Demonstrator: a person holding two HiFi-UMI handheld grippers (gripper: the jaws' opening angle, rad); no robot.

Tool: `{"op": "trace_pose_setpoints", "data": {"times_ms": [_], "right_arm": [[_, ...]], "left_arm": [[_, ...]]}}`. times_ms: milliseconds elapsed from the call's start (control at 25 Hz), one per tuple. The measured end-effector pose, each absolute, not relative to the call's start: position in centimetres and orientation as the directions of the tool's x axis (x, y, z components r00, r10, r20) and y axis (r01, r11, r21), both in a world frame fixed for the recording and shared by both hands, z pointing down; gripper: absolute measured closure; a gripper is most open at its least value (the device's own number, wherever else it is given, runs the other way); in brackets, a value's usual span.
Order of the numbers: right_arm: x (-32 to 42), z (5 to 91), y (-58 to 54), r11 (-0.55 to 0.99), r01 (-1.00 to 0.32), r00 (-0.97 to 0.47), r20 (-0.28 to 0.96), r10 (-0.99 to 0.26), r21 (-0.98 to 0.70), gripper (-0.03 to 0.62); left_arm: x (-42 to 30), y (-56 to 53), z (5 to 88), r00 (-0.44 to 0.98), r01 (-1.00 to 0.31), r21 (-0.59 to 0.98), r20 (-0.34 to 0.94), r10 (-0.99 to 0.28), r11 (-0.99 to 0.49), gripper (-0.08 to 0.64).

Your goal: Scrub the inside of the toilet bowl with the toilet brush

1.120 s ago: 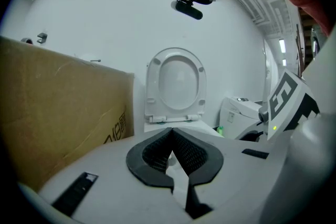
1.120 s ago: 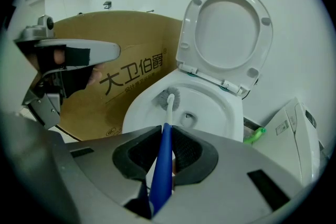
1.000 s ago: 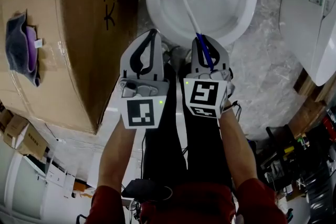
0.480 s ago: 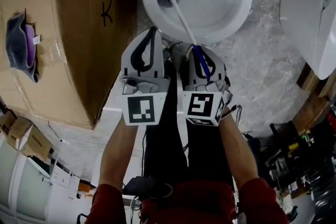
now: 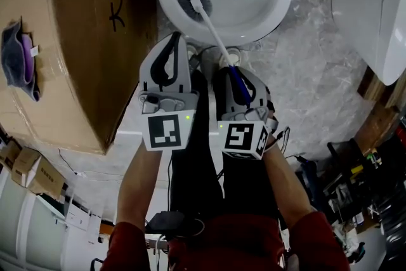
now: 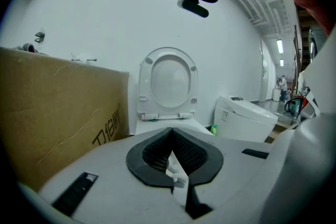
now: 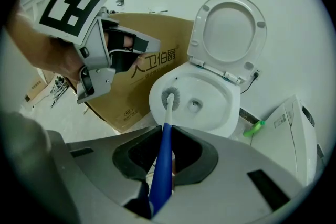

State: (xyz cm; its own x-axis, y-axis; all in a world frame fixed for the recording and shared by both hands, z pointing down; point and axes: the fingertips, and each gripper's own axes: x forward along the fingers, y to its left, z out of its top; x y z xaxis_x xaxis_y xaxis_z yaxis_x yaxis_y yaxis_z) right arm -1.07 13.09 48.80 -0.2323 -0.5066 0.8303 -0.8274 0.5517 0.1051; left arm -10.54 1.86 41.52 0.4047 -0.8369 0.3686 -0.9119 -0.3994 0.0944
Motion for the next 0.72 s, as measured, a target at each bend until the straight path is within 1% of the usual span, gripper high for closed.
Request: {"op": "trace_pose_setpoints", "data": {"times_ms": [720], "right_arm": [[4.7, 49.8, 16.2, 0.468, -0.871, -0.118, 0.861, -0.495, 0.149, 0.529]], "left_arm": [[-6.9, 2.6, 42.0, 0.467, -0.879, 0.095, 0.373, -0.802, -0.467, 0.548]]}}
